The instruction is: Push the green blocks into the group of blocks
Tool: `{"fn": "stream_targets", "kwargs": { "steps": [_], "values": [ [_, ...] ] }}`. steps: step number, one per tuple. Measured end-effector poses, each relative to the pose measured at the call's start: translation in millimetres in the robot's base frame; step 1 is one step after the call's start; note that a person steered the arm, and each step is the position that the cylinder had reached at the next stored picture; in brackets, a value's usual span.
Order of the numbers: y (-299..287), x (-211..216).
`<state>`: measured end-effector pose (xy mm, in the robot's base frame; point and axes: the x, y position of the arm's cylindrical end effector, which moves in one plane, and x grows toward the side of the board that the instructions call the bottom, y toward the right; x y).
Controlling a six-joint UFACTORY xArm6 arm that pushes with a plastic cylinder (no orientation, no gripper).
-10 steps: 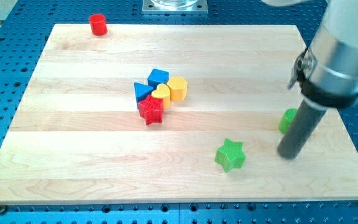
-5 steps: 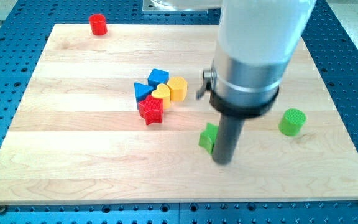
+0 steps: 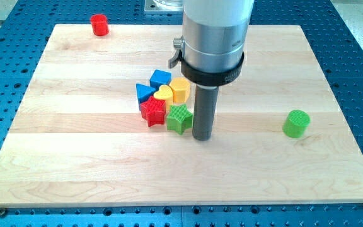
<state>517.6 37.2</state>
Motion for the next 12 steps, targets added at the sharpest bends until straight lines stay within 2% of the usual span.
{"fn": "stream_targets", "kwargs": {
  "steps": [1, 3, 4, 5, 6, 7, 8, 9, 10, 11, 12],
  "values": [
    [-24, 0],
    [-24, -35],
    [-2, -16],
    [69, 32],
    [185, 29],
    [222, 10],
    [127, -30],
    [62, -58],
    [78, -61],
    [73, -85],
    [27, -87]
  ]
}}
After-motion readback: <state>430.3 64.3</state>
